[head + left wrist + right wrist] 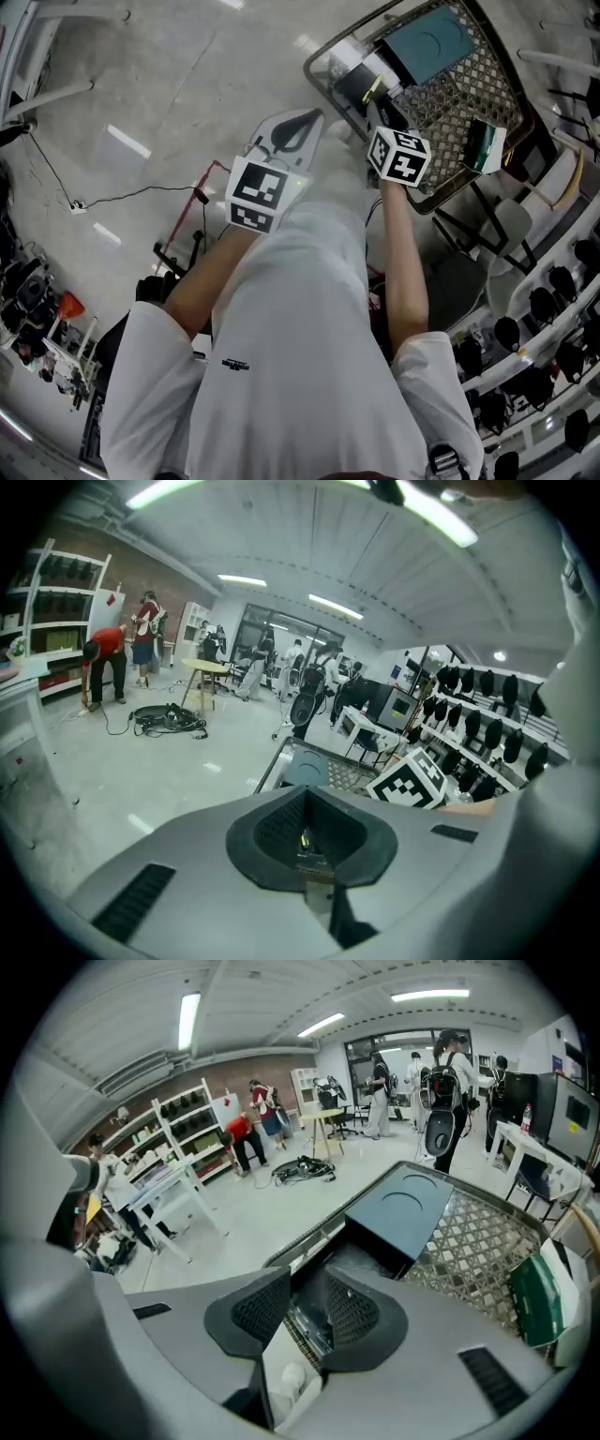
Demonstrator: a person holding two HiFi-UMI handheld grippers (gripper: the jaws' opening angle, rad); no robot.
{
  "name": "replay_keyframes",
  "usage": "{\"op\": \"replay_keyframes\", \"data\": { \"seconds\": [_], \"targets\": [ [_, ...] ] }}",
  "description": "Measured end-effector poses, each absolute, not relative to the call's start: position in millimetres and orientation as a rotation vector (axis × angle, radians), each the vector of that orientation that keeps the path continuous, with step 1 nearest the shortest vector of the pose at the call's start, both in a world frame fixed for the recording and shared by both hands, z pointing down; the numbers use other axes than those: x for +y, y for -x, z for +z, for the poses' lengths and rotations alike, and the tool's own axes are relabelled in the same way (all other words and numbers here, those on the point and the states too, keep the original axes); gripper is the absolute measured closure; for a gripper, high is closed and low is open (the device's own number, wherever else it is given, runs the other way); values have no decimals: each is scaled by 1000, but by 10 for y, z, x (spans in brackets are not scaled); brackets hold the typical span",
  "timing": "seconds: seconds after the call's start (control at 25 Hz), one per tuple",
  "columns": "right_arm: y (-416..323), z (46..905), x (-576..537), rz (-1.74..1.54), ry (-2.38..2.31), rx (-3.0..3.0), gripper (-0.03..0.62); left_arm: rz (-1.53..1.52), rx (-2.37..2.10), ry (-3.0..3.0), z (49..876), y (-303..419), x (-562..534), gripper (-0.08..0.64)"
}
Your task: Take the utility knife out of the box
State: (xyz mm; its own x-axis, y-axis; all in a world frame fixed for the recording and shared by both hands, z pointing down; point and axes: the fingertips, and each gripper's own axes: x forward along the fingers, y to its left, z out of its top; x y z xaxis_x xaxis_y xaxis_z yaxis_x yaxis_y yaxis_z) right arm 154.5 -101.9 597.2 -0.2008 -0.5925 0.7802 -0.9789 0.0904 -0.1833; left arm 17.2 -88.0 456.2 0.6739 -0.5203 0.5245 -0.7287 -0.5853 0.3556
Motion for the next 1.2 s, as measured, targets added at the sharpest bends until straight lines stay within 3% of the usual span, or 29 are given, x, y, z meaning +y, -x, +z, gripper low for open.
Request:
{"op": "replay_keyframes", "data": {
  "seconds": [1.2],
  "targets": [
    [-1886, 7262, -1523, 1277, -1530, -1391, 477, 565, -973, -2175, 5373, -251, -1316, 560]
  ]
}}
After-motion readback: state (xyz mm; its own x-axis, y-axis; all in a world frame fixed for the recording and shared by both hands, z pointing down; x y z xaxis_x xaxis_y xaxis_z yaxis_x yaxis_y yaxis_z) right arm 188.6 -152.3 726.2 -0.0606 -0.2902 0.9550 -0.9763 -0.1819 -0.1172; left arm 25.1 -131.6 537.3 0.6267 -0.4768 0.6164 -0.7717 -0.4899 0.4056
